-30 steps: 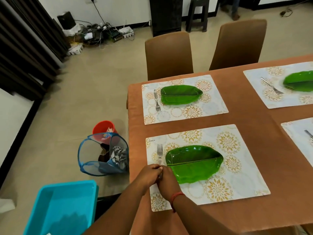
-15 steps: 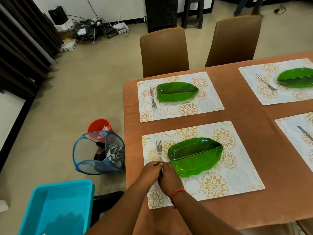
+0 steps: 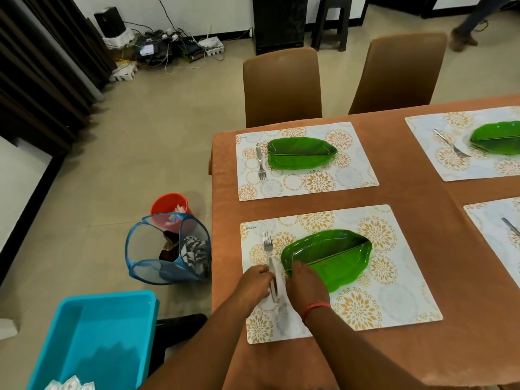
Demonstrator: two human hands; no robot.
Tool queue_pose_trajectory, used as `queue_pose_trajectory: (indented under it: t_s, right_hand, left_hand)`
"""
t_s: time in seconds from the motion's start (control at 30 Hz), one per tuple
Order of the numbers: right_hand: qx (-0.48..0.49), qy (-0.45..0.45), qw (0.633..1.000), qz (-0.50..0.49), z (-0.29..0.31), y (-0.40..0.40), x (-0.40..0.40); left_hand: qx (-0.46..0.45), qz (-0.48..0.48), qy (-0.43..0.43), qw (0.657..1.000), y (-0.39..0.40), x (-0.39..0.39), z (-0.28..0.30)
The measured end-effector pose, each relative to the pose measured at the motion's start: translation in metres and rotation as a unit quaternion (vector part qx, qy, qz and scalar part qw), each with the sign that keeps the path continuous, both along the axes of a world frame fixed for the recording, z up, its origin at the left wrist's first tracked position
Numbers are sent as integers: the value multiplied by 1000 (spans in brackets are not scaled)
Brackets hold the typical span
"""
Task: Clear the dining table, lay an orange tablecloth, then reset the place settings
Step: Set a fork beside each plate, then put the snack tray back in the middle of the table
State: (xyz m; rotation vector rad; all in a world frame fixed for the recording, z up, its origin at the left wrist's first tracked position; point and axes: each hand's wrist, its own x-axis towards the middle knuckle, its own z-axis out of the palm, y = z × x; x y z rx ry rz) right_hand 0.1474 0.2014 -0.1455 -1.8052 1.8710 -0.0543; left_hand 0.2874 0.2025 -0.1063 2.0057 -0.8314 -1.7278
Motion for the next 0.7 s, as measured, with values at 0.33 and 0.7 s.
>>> queue_pose_trajectory:
  t_s: [0.33,0.7]
  right_hand:
    - [28,-31,999,-24,-1,-11,8]
    - [-117,-72,991,-11,15,1,35]
  left_hand:
    - [8,-13,-8,1000,9,13,-9]
    - [-51,64,3,997,34,59,4]
